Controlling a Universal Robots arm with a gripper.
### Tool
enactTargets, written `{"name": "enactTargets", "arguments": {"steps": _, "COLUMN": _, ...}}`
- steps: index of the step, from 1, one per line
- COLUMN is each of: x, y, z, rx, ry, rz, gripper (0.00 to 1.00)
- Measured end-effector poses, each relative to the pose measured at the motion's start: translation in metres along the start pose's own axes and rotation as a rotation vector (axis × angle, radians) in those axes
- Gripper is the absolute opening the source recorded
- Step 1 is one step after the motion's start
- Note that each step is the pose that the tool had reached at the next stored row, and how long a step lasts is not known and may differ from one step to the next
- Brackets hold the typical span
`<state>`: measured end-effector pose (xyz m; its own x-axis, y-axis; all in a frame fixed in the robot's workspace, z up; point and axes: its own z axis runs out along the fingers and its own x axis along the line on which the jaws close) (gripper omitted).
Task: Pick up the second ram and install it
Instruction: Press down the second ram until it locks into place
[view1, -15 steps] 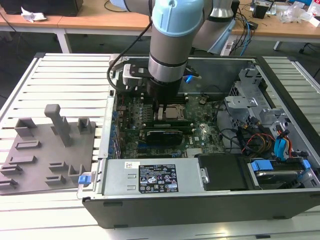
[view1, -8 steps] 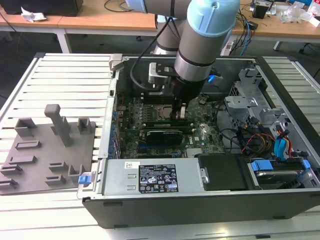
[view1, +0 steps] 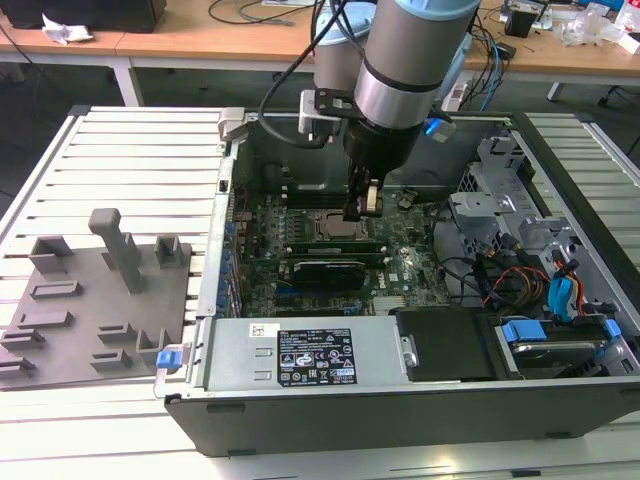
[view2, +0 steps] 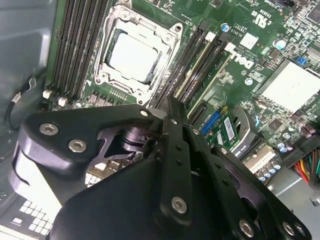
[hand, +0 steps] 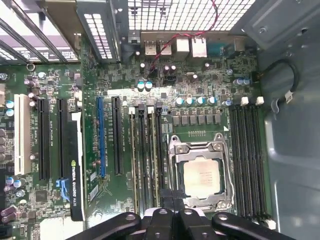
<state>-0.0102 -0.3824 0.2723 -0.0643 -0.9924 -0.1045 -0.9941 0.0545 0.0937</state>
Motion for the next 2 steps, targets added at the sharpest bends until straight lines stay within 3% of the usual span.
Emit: {"name": "enactTargets", "arguments": {"steps": 2, "x": 0.0000, "y": 0.0000, "z": 0.0000, "rx": 0.0000, "ry": -0.0001, "rz": 0.000, "gripper": 0.11}}
